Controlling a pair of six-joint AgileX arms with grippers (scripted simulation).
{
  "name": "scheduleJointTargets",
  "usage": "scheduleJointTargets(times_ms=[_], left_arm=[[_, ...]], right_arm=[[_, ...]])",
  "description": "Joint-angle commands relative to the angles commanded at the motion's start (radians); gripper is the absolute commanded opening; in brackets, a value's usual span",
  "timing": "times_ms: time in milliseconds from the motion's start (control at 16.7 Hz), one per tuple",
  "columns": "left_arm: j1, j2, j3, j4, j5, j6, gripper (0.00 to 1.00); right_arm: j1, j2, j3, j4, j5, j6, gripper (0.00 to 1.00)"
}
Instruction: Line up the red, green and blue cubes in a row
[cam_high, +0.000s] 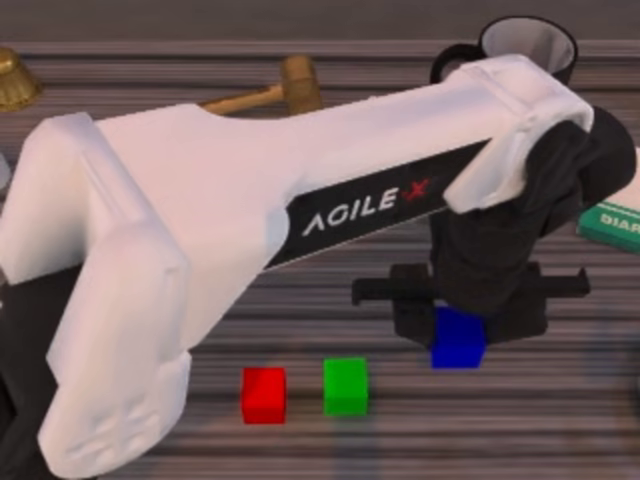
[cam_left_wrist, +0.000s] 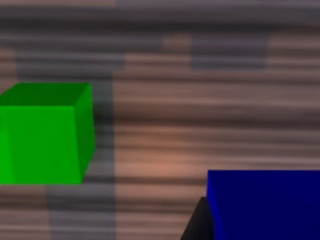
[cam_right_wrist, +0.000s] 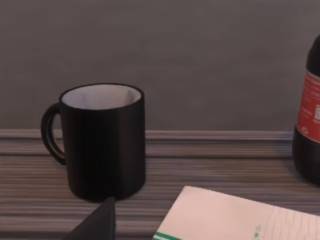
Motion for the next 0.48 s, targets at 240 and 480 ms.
scheduleJointTargets(times_ms=[240,480], left_arm=[[0.003,0.006,-0.04,0.043,0.003,0.004,0.0],[0.003,0.028,-0.157,0.194,0.003,0.005,0.0]], right_arm=[[0.0,0.0,0.0,0.0,0.0,0.0,1.0],[0.0,0.0,0.0,0.0,0.0,0.0,1.0]])
